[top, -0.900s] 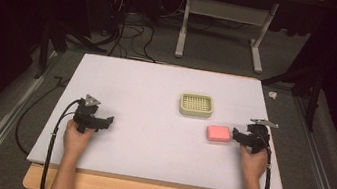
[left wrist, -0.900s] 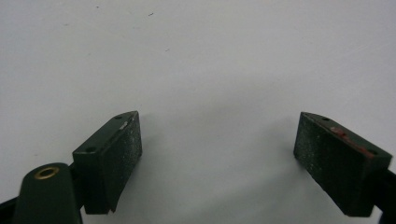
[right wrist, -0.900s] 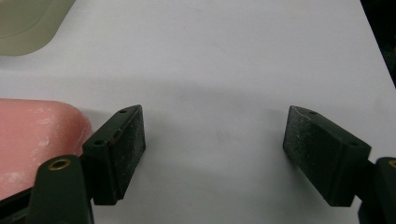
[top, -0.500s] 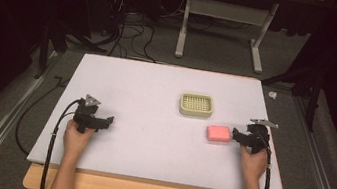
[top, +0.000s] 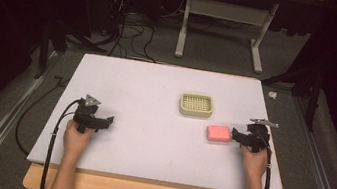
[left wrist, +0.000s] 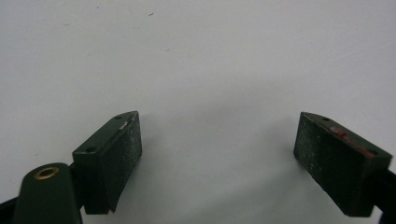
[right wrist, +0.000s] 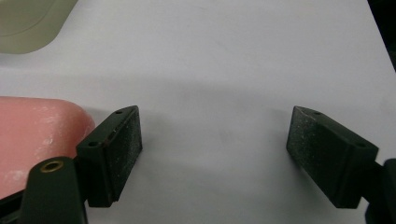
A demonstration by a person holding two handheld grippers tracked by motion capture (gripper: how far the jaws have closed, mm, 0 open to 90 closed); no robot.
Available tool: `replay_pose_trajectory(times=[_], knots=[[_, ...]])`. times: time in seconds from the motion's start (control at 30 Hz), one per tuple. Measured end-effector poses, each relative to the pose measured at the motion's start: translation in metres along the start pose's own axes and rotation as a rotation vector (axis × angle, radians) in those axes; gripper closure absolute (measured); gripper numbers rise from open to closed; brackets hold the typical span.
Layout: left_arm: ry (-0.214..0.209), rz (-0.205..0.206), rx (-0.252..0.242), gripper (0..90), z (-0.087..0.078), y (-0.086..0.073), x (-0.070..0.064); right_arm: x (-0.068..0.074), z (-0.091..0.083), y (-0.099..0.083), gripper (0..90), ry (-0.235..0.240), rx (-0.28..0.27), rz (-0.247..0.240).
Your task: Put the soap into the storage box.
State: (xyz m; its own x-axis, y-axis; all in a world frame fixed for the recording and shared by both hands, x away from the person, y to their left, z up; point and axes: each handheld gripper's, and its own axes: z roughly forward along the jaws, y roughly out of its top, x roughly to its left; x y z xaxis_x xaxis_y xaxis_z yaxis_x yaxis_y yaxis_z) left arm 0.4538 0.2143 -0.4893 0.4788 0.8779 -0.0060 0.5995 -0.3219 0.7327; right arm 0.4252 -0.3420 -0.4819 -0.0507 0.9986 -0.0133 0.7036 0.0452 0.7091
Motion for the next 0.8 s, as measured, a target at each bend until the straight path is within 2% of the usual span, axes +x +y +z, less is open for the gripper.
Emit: replay_pose_trajectory(times=[0.37, 0.5, 0.8], knots=[[0.000, -0.001, 0.000, 15.5, 0.000, 0.000, 0.000, -0.002, -0.001, 0.002, 18.1, 0.000, 0.014, 0.000], [0.001, -0.001, 0.000, 15.5, 0.000, 0.000, 0.000, -0.006, -0.003, 0.002, 18.4, 0.005, 0.020, 0.023], [0.001, -0.001, 0.000, 15.5, 0.000, 0.000, 0.000, -0.009, -0.014, -0.001, 19.0, 0.013, 0.003, 0.039]])
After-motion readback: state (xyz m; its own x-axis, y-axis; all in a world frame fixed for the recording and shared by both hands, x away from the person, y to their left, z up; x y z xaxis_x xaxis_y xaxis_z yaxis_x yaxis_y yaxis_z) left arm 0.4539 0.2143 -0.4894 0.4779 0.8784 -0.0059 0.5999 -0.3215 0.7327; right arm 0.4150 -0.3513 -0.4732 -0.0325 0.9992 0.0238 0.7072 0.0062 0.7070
